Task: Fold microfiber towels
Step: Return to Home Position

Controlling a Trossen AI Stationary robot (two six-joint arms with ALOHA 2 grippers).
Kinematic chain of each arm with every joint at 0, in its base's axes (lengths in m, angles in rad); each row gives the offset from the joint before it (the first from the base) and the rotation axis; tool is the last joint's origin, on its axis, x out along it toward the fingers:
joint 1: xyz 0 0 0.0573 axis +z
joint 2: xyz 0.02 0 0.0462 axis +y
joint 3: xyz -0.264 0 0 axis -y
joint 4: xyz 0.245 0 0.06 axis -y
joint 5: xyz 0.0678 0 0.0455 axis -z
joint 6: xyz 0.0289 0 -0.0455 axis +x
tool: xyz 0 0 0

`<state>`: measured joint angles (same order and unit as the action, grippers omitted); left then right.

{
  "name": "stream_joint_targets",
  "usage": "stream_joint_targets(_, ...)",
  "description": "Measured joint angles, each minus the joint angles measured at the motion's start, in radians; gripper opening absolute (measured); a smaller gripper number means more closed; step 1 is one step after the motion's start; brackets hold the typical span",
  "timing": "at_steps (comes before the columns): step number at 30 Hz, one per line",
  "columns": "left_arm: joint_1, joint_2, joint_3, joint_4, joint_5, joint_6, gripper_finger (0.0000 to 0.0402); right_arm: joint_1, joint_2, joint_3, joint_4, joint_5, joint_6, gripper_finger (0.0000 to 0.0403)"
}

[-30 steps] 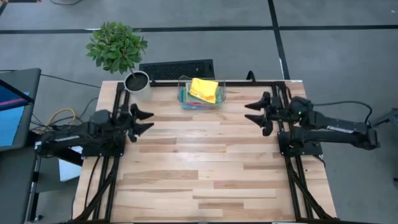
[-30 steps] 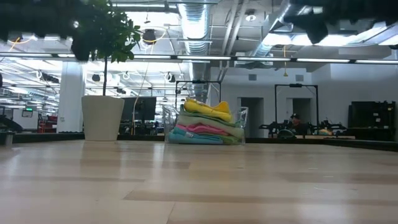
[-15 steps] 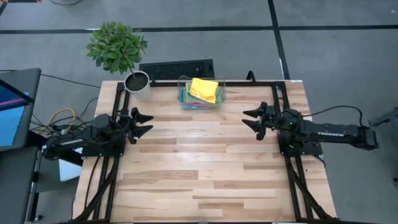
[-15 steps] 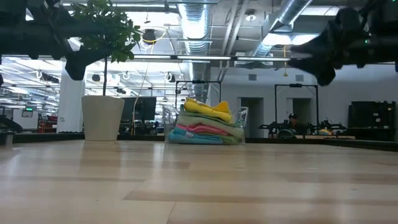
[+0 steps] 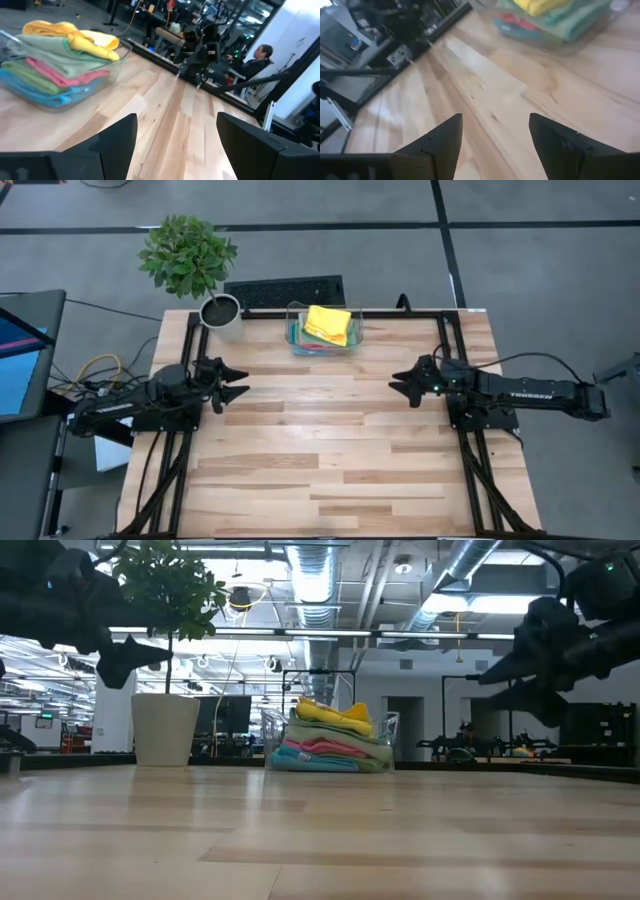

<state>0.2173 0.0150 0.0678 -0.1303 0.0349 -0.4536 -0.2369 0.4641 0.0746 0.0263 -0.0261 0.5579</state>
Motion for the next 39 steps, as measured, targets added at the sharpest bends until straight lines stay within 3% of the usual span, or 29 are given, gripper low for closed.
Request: stream_joint_targets(39, 0.000, 0.005, 0.001, -0.014, -0.024, -0.010, 0.0265, 0.000, 0.000, 0.001, -0.050, 0.000, 0.000, 0.0255)
